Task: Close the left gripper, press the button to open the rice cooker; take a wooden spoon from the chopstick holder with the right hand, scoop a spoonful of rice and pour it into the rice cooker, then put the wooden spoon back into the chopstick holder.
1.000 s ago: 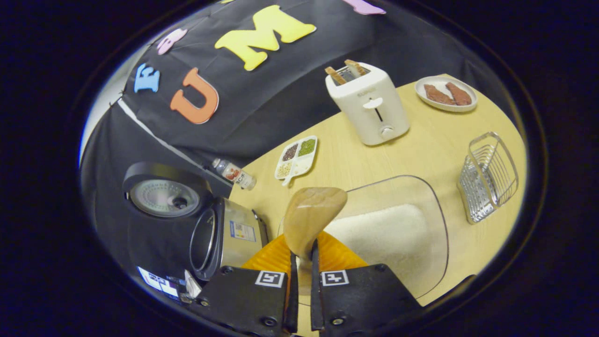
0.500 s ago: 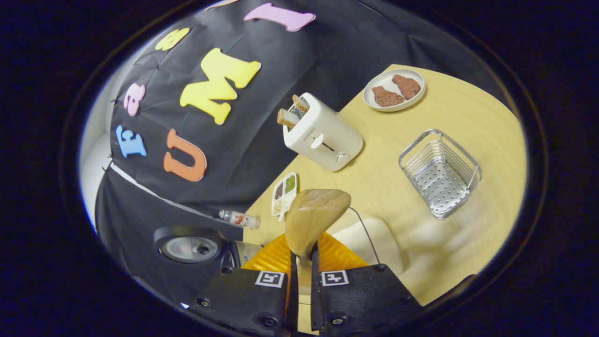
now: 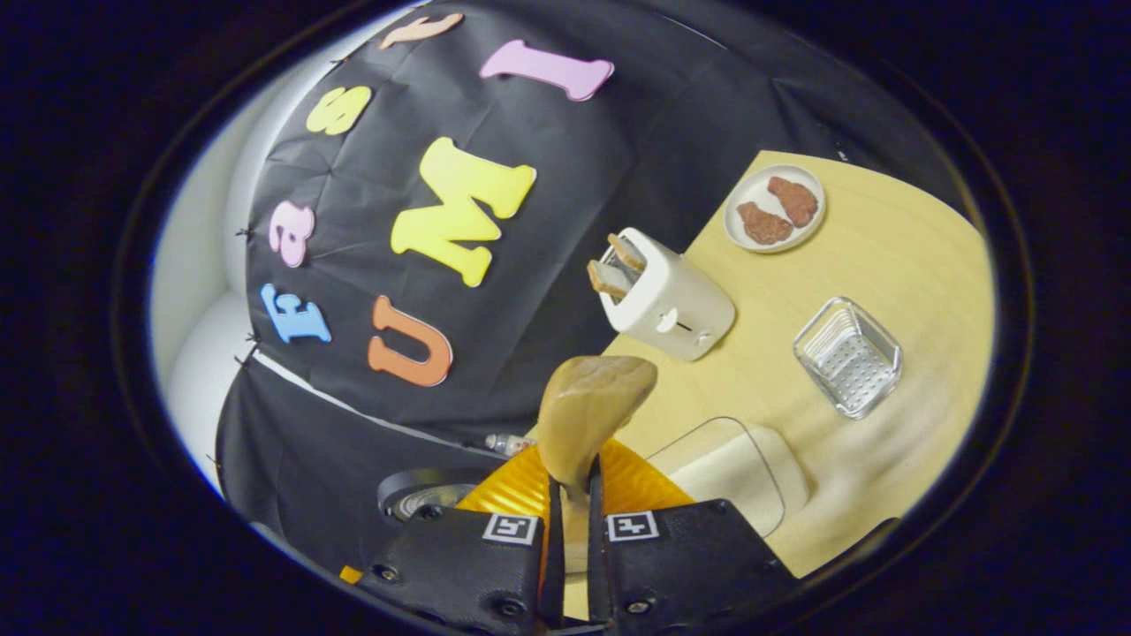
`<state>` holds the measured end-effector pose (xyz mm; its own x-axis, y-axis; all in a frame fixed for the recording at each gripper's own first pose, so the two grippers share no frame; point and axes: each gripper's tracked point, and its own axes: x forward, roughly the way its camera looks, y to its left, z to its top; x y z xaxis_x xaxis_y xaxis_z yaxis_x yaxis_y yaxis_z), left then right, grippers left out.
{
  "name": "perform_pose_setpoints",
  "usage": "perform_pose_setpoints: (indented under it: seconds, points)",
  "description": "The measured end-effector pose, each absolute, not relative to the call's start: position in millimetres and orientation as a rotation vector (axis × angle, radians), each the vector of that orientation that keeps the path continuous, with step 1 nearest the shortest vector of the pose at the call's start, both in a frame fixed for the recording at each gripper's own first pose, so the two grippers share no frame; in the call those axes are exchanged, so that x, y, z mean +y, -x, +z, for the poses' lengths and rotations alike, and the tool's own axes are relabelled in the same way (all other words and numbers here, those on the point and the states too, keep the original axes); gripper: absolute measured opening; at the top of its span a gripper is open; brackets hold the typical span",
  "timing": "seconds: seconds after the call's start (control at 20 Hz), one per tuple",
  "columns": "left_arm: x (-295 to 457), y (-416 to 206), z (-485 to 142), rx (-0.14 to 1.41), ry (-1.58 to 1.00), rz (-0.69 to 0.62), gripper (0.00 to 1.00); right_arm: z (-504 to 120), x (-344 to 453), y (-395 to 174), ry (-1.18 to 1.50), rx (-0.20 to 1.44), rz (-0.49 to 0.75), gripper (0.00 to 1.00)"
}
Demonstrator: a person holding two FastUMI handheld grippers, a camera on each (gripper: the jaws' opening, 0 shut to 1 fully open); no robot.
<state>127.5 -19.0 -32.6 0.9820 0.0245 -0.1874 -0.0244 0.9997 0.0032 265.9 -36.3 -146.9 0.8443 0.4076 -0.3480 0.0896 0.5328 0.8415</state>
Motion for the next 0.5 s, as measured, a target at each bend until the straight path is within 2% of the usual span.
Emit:
perform_pose_setpoints:
  seconds: [0.25,0.5]
  points:
    - [10.5,-116.6,-37.7,0.203,0.007,0.075,0.95,-95.7,53.6,-276.4,-0.940,0.550,0.376,0.15]
    - [46.3,-91.9,-52.1,0.249,0.033,0.148,0.95,-92.5,148.8,-288.2,-0.903,0.619,0.490,0.15]
